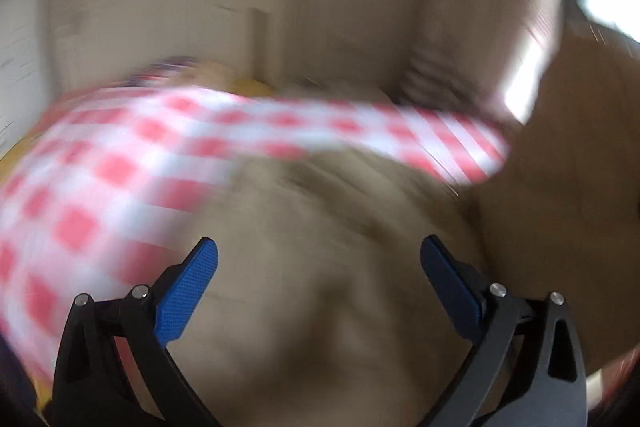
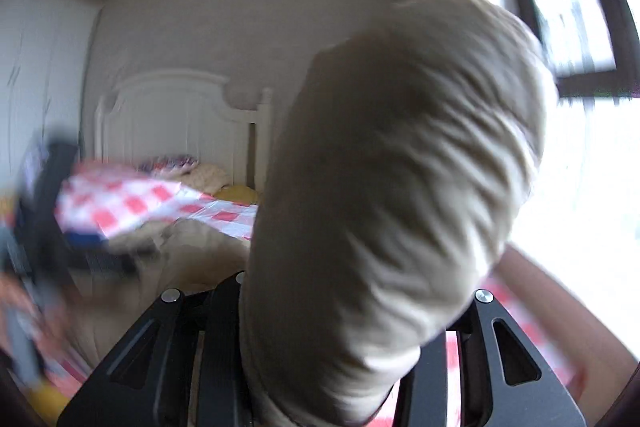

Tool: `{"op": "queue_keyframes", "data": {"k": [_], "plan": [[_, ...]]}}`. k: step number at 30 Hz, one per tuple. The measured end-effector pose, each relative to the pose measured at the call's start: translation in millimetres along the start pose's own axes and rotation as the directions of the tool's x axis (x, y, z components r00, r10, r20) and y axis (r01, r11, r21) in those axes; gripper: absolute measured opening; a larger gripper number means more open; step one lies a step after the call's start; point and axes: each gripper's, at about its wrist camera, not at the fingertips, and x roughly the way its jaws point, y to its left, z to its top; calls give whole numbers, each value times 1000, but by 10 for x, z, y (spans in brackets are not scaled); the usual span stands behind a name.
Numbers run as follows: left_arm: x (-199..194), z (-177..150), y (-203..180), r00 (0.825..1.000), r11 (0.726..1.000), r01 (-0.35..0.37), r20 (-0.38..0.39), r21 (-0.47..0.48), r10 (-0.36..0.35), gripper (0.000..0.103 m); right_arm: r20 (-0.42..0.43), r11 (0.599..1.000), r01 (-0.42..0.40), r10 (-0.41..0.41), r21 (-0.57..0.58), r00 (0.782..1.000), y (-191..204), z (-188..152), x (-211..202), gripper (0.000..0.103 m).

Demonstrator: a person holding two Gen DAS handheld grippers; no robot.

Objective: Fold large clothes

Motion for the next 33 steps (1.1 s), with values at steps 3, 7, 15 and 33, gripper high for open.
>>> {"op": "queue_keyframes", "data": {"k": [3, 7, 15, 33], "plan": [[-338, 186, 730, 992, 988, -82, 89, -130, 94, 101, 47, 970, -5, 17, -244, 999, 659, 20, 2, 37], [-675, 284, 1282, 983, 978, -109, 124, -178, 132, 101, 23, 759, -53, 89, -648, 996, 1749, -373, 134, 51], [-937, 325, 1024, 992, 1000, -24, 123, 17, 21, 101, -16, 449, -51, 82, -892, 997, 2331, -1190, 291, 60], [1178, 414, 184, 971, 987, 97, -231, 126, -66, 101, -74, 483, -191, 252, -855, 965, 1515, -1357, -401, 79]]}}
